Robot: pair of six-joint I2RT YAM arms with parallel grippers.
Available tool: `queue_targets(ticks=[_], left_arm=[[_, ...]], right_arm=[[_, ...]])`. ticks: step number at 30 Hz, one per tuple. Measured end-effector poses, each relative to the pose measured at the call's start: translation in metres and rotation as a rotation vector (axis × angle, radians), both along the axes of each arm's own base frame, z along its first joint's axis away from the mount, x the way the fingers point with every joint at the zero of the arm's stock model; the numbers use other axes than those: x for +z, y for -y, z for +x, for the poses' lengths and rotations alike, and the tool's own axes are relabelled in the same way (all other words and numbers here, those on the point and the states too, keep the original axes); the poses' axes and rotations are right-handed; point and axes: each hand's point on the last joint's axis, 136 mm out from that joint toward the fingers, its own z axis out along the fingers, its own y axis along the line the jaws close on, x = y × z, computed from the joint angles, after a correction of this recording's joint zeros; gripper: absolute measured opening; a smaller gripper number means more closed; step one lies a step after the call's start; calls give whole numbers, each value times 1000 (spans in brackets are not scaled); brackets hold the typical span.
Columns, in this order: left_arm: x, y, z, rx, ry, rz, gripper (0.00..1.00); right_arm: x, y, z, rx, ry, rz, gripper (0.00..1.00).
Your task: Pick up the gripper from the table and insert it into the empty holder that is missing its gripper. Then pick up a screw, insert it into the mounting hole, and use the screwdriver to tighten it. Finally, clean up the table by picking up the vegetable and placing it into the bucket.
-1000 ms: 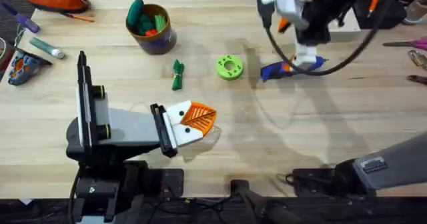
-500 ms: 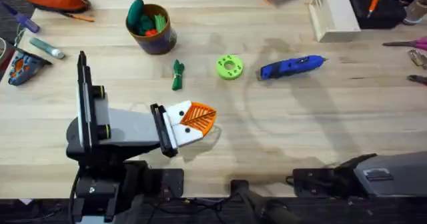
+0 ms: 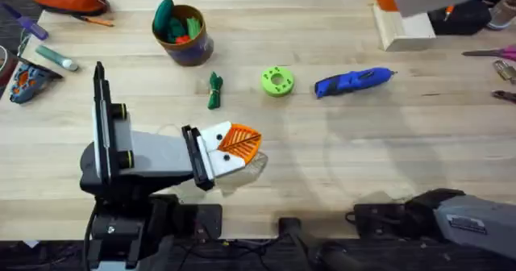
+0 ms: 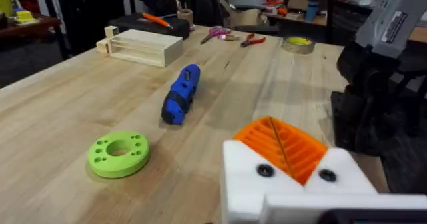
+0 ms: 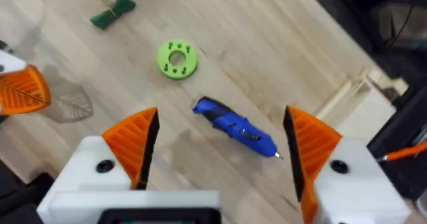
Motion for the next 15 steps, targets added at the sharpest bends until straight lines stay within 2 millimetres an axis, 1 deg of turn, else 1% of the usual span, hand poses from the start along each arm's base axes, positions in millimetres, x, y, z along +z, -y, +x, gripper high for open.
queue_targets(ticks=[3, 5, 8, 9, 11, 13, 15], left_arm=[[0, 0, 0, 0, 0, 0, 12], [0, 0, 0, 0, 0, 0, 12], [0, 0, 0, 0, 0, 0, 12], [0, 0, 0, 0, 0, 0, 12], [0, 0, 0, 0, 0, 0, 12], [0, 0, 0, 0, 0, 0, 12], [0, 0, 0, 0, 0, 0, 12]], right_arm=[[-9, 9, 2, -47, -34, 2, 992], [-23, 14, 3, -75, -75, 0, 992], [-53, 22, -1, -108, -163, -15, 993], [-66, 24, -3, -121, -198, -19, 992], [-87, 27, -3, -141, -229, -19, 992], [-103, 29, 0, -160, -239, -13, 993], [-115, 31, 3, -178, -234, 1, 993]])
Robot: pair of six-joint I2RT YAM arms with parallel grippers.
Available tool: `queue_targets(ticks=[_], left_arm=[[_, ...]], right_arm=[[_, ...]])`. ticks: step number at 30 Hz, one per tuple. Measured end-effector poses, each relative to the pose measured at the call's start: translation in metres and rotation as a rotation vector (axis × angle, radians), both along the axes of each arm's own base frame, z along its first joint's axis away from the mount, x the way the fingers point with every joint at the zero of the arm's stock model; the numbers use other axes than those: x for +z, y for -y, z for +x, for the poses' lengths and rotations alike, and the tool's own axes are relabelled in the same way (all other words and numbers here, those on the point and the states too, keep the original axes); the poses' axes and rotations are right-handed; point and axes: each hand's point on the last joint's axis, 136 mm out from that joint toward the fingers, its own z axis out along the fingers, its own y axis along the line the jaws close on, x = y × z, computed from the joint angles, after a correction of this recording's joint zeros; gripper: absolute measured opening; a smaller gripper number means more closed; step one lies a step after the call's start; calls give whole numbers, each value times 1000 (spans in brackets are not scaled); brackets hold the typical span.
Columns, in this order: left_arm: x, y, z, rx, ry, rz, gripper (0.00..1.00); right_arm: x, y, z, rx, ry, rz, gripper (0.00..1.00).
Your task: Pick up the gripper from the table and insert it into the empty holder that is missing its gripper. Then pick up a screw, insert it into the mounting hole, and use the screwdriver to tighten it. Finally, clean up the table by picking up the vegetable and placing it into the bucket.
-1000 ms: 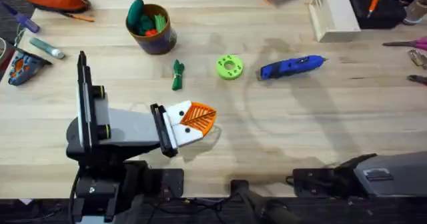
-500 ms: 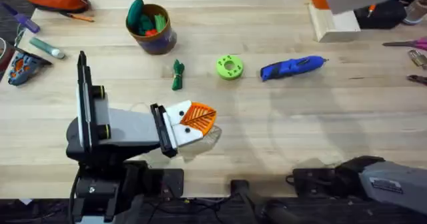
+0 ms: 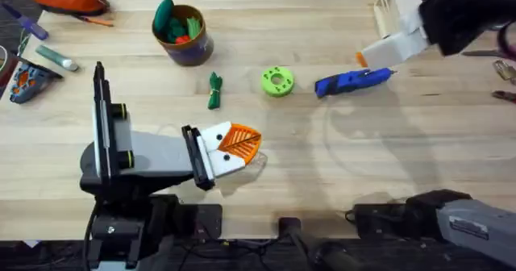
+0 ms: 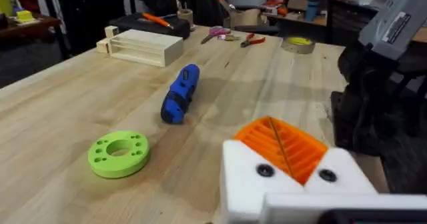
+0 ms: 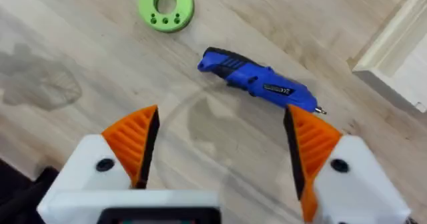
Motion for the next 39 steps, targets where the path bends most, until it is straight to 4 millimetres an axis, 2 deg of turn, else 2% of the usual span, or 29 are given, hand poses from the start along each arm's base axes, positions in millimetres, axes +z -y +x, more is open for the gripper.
queue_targets(ticks=[2, 8, 15, 18, 20, 27, 33, 39], left_arm=[[0, 0, 0, 0, 0, 0, 12], [0, 0, 0, 0, 0, 0, 12], [0, 0, 0, 0, 0, 0, 12], [0, 0, 0, 0, 0, 0, 12], [0, 0, 0, 0, 0, 0, 12], [0, 0, 0, 0, 0, 0, 12], [0, 0, 0, 0, 1, 0, 12], [0, 0, 0, 0, 1, 0, 12]], right_arm=[[-4, -1, 4, -7, 27, 25, 993], [3, -4, 15, -10, 166, 131, 993], [-35, 4, 18, -70, 195, 202, 993], [-43, 2, 17, -72, 221, 244, 993], [-40, 0, 16, -68, 251, 264, 993], [-5, -5, 31, -74, 396, 338, 993], [-3, -6, 32, -201, 327, 458, 993], [-28, -5, 13, -292, 162, 484, 993]])
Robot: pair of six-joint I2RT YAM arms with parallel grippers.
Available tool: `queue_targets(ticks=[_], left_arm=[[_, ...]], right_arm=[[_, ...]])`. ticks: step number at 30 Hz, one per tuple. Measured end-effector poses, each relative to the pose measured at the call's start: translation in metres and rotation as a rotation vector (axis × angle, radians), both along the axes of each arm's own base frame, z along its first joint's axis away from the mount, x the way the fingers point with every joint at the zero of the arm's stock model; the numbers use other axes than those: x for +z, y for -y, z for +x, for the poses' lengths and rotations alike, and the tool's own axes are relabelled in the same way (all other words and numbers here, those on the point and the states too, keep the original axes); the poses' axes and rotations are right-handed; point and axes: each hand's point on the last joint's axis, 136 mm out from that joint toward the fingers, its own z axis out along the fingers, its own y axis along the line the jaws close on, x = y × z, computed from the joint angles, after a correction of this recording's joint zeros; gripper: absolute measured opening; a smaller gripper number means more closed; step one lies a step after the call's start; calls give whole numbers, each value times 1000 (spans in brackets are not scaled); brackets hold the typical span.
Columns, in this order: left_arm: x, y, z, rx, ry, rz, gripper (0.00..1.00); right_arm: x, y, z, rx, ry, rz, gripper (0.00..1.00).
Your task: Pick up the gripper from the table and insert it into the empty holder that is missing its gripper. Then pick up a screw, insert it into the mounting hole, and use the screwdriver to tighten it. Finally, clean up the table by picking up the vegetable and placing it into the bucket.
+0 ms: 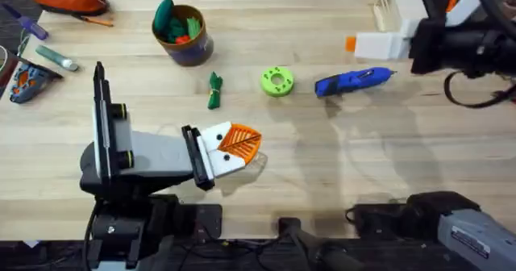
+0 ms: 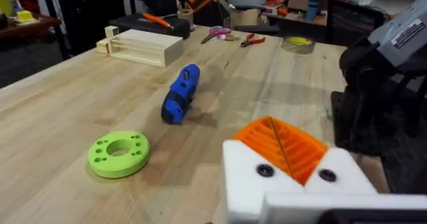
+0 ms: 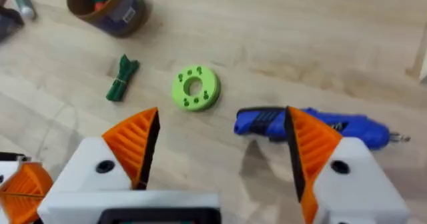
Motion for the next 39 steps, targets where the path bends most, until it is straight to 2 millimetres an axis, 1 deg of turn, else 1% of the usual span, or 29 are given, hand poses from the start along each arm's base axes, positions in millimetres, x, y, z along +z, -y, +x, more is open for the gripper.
queue_targets(ticks=[4, 10, 11, 12, 14, 17, 18, 27, 31, 34, 35, 39], left_arm=[[0, 0, 0, 0, 0, 0, 12], [0, 0, 0, 0, 0, 0, 12], [0, 0, 0, 0, 1, 0, 35], [0, 0, 0, 0, 5, 2, 158], [0, 0, 0, 0, 4, 1, 482], [0, 0, 0, 0, 2, 1, 934], [0, 0, 0, 0, 3, 1, 972], [1, 0, 0, 1, -1, -2, 985], [7, -2, 6, 35, -3, -19, 985], [9, -6, 14, 89, -25, -29, 985], [16, -13, 22, 175, -82, -28, 985], [34, -26, 21, 311, -158, 18, 985]], right_arm=[[-10, 1, -9, -10, -66, 7, 993], [-11, 1, -10, -17, -75, 14, 993], [-11, 1, -10, -17, -76, 14, 993], [-11, 1, -10, -19, -77, 16, 993], [-11, 1, -10, -19, -78, 16, 992], [-11, 1, -10, -19, -78, 17, 993], [-11, 1, -10, -19, -78, 16, 993], [-11, 1, -10, -19, -78, 16, 992], [-11, 1, -10, -19, -78, 17, 993], [-11, 1, -10, -19, -78, 17, 992], [-11, 1, -10, -19, -78, 17, 992], [-11, 1, -10, -19, -78, 17, 993]])
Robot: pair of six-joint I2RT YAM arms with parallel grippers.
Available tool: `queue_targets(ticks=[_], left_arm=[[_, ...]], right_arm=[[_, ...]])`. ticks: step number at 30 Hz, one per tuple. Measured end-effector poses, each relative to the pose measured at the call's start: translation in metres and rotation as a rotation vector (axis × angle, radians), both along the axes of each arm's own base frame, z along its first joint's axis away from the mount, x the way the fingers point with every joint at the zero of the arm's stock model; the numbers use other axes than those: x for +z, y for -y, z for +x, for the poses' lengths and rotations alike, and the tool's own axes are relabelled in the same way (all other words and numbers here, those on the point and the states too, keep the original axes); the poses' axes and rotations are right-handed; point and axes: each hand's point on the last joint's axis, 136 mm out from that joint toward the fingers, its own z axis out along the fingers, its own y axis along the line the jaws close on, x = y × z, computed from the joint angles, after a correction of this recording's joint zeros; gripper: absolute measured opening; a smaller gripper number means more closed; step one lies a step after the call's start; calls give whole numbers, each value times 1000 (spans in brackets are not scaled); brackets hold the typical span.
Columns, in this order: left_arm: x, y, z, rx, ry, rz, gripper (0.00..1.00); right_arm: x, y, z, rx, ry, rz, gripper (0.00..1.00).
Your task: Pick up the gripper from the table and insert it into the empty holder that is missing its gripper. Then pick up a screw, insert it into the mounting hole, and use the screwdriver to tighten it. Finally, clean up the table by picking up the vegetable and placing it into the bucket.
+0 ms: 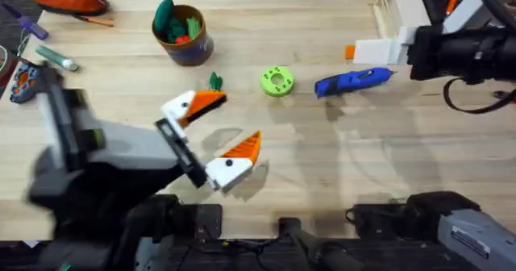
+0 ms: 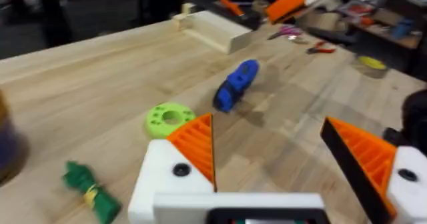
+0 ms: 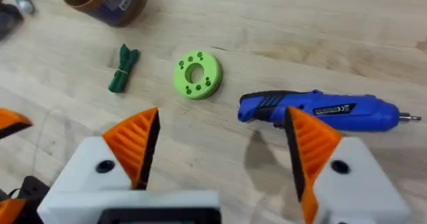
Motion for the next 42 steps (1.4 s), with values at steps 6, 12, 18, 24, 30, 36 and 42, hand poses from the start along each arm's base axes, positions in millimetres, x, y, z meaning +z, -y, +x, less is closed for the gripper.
queue_targets(ticks=[6, 12, 18, 24, 30, 36, 42], left_arm=[[42, -26, -10, 192, -68, 123, 985], [65, -50, -3, 324, -220, 223, 985], [76, -62, 28, 375, -361, 288, 985], [58, -65, 56, 380, -479, 323, 985], [36, -76, 75, 439, -587, 355, 985], [-4, -88, 86, 514, -791, 430, 985], [-36, -83, 100, 527, -930, 550, 985]], right_arm=[[0, 0, 0, 0, 0, 0, 992], [0, 0, 0, -1, -1, 1, 993], [0, 0, 0, -2, -1, 2, 993], [0, 0, 0, -2, -1, 2, 992], [0, 0, 0, -2, -1, 2, 993], [0, 0, 0, -2, -1, 2, 993], [0, 0, 0, -2, -1, 2, 993]])
